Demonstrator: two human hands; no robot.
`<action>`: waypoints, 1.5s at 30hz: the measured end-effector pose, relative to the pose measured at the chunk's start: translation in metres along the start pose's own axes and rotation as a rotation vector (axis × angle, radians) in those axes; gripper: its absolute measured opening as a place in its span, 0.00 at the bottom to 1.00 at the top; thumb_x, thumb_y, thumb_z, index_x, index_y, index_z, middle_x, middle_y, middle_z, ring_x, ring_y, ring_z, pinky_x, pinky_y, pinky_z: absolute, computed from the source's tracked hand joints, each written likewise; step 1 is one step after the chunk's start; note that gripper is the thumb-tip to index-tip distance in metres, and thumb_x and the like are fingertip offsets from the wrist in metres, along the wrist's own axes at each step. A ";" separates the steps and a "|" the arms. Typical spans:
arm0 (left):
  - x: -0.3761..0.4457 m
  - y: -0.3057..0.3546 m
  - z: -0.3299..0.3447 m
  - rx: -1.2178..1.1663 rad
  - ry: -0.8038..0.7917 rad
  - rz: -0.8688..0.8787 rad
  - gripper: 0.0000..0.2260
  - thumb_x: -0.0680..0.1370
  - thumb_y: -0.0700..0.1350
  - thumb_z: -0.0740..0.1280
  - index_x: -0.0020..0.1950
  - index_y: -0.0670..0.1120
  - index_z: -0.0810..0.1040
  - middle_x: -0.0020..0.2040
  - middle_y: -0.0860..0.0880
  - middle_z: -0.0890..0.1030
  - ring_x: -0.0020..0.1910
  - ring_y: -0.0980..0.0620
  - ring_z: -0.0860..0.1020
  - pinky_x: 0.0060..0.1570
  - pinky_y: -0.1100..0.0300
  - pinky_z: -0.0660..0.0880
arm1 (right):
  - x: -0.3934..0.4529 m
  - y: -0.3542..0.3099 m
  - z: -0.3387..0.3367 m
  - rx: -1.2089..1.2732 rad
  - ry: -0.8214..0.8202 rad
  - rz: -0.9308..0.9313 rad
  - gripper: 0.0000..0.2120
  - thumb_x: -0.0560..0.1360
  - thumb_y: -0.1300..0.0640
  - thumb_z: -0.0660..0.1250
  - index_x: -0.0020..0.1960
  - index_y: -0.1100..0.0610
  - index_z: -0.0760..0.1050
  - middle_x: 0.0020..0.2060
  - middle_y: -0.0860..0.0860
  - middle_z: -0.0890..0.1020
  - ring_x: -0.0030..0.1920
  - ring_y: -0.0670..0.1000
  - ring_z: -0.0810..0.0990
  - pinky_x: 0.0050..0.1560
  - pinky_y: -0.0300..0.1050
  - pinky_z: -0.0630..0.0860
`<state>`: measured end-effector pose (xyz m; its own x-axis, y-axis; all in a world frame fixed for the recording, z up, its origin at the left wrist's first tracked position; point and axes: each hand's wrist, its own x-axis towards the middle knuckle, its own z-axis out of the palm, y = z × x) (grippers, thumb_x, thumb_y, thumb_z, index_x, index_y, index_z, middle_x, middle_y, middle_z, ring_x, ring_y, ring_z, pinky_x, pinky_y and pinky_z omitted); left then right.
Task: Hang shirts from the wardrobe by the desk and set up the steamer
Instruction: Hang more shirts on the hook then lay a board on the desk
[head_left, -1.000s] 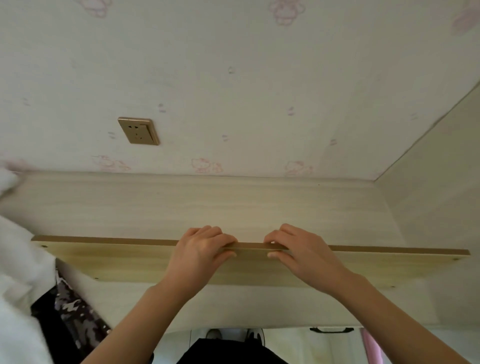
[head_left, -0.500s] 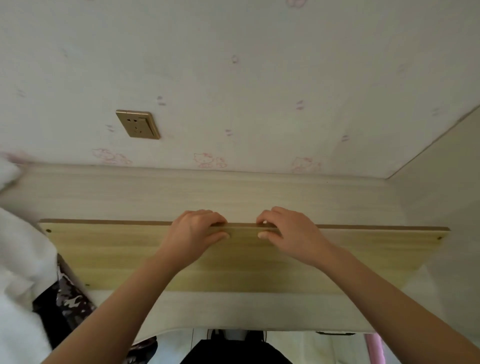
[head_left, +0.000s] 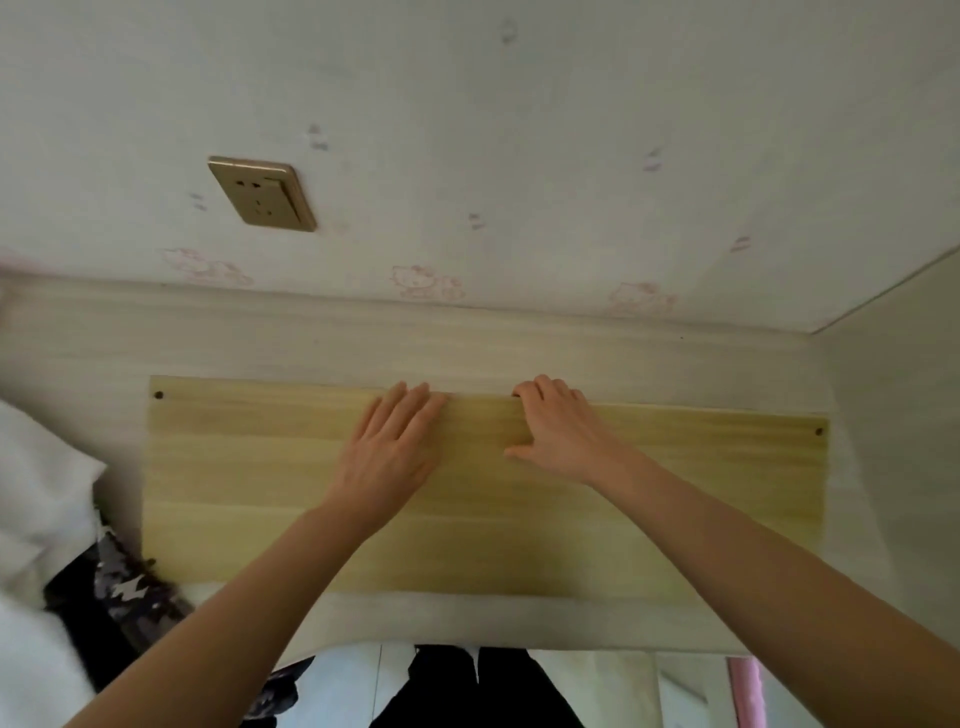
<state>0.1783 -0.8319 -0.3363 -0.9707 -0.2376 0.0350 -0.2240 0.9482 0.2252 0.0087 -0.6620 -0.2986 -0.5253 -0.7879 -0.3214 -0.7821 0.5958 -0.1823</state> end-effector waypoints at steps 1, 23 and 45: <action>-0.005 -0.002 0.010 0.003 -0.025 -0.025 0.31 0.76 0.52 0.66 0.77 0.47 0.60 0.76 0.46 0.63 0.76 0.43 0.59 0.72 0.44 0.60 | 0.007 0.004 0.004 0.014 -0.027 0.010 0.36 0.70 0.37 0.69 0.69 0.56 0.62 0.63 0.54 0.69 0.63 0.56 0.69 0.64 0.53 0.66; -0.047 -0.032 0.098 0.056 -0.130 -0.204 0.28 0.79 0.61 0.50 0.78 0.57 0.53 0.79 0.53 0.53 0.78 0.48 0.49 0.73 0.45 0.53 | 0.072 0.011 0.042 -0.172 -0.209 -0.095 0.36 0.67 0.31 0.67 0.63 0.58 0.70 0.55 0.54 0.74 0.54 0.56 0.75 0.47 0.50 0.73; -0.078 -0.031 0.099 -0.003 -0.117 -0.361 0.27 0.79 0.60 0.49 0.78 0.58 0.55 0.79 0.52 0.54 0.78 0.48 0.51 0.73 0.40 0.51 | -0.066 0.029 0.131 -0.090 -0.026 0.106 0.27 0.78 0.40 0.48 0.75 0.46 0.60 0.76 0.53 0.61 0.75 0.62 0.59 0.68 0.68 0.59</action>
<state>0.2523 -0.8217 -0.4422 -0.8326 -0.5307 -0.1584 -0.5535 0.8071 0.2055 0.0645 -0.5722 -0.4043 -0.5990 -0.7161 -0.3583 -0.7500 0.6585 -0.0621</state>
